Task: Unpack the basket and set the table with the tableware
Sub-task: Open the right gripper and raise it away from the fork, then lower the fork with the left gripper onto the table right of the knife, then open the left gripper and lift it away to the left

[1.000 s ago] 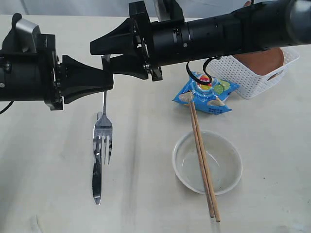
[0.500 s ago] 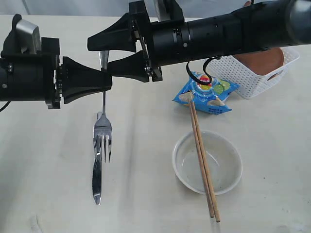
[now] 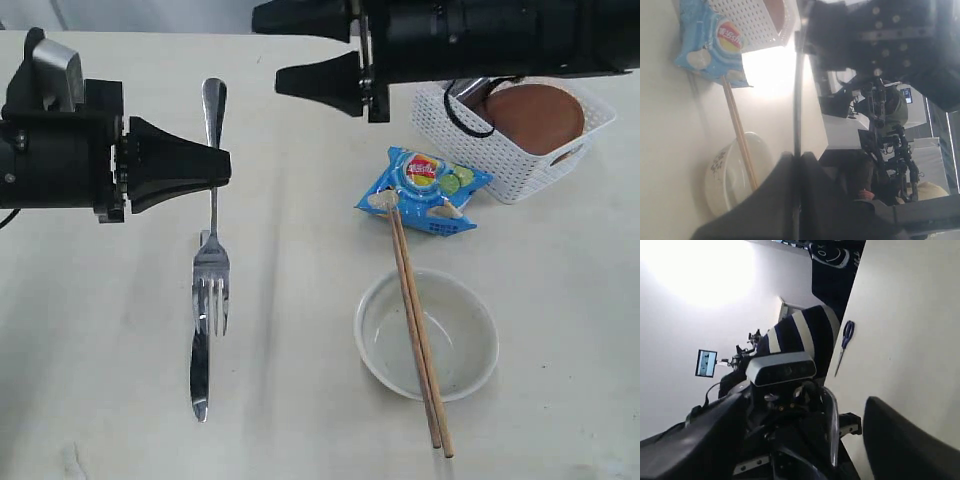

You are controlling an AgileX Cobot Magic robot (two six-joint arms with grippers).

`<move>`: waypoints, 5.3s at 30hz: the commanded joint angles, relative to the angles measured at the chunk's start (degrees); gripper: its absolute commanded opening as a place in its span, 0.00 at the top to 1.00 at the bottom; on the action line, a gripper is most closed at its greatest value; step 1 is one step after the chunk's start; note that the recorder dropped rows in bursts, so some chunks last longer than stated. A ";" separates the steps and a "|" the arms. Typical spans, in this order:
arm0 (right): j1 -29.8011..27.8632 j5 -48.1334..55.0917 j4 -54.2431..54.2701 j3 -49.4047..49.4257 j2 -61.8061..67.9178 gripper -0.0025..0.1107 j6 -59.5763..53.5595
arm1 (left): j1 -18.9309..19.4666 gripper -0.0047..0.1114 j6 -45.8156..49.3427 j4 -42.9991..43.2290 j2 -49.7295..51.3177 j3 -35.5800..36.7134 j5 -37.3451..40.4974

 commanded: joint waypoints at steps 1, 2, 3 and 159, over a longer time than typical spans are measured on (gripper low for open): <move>-4.99 1.18 -0.66 0.19 -2.84 0.63 0.27 | -0.12 0.96 0.51 -0.46 0.46 -0.15 0.23; -6.51 1.18 -1.68 0.19 -3.88 0.72 0.27 | -0.12 0.96 0.51 -0.13 1.08 -0.15 0.23; -7.41 1.18 -2.54 0.19 -5.12 0.81 0.17 | -0.12 0.96 0.51 -0.13 1.74 -0.15 0.23; -18.96 1.18 -13.11 0.19 -23.93 0.98 0.44 | -12.09 0.62 -5.36 -0.46 20.46 -5.51 -16.97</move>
